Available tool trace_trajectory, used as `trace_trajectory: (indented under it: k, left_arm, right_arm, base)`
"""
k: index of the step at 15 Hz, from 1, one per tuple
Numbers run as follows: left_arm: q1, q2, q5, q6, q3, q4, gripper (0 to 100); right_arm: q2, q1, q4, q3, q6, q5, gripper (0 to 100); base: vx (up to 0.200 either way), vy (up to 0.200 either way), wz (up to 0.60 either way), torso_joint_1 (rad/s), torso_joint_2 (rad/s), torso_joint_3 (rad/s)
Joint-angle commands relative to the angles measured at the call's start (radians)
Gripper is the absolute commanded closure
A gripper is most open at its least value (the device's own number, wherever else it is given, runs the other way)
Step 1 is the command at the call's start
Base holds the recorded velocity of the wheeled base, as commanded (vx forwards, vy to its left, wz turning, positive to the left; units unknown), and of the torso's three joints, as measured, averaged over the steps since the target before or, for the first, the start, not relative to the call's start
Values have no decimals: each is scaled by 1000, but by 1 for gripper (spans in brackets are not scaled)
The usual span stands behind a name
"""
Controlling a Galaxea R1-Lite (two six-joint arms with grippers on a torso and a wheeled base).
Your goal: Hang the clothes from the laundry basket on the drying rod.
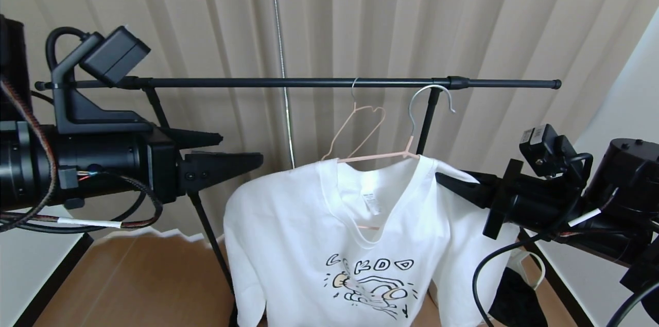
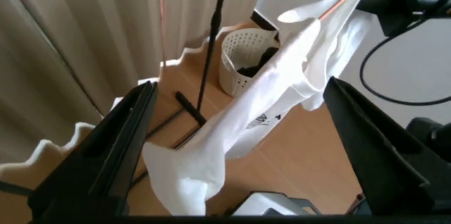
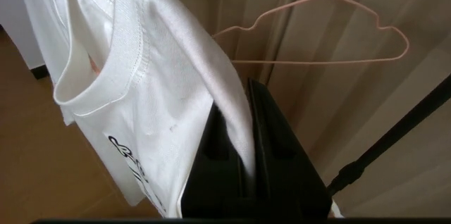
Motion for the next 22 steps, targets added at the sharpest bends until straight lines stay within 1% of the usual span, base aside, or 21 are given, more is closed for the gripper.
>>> trace_trajectory:
  k: [1,2,3,6,7,10,15,19,22]
  left_arm:
    - [-87,80,3,41,-72,36,0]
    - [-100,97,3,63,-86,53,0]
    - [-127,129,3,118,-121,99,0]
    - [-166,182,13,208,-216,222,0]
    - [-174,191,18,216,-228,231,0]
    - [-211,244,19,271,-239,232,0]
    - [-223,278,21,288,-231,232,0]
    - [-239,300,18,327,-233,228,0]
    - [-251,304,19,331,-233,226,0]
  right_arm:
    - [15,20,0,4,-1,0,100]
    - [15,25,0,5,-1,0,100]
    - [12,28,-1,10,-1,0,100]
    - [12,39,-1,13,-2,0,100]
    - [12,40,-1,11,-2,0,100]
    - [10,56,-1,19,-2,0,100]
    - [10,65,-1,19,-1,-2,100]
    - [7,83,-1,19,-1,-3,100]
    - [7,83,-1,19,-2,-3,100]
  base:
    - [0,0,0,0,0,0]
    - [0,0,0,0,0,0]
    - [0,0,0,0,0,0]
    - [0,0,0,0,0,0]
    - [0,0,0,0,0,0]
    - [0,0,0,0,0,0]
    - [0,0,0,0,0,0]
    - [0,0,0,0,0,0]
    - [0,0,0,0,0,0]
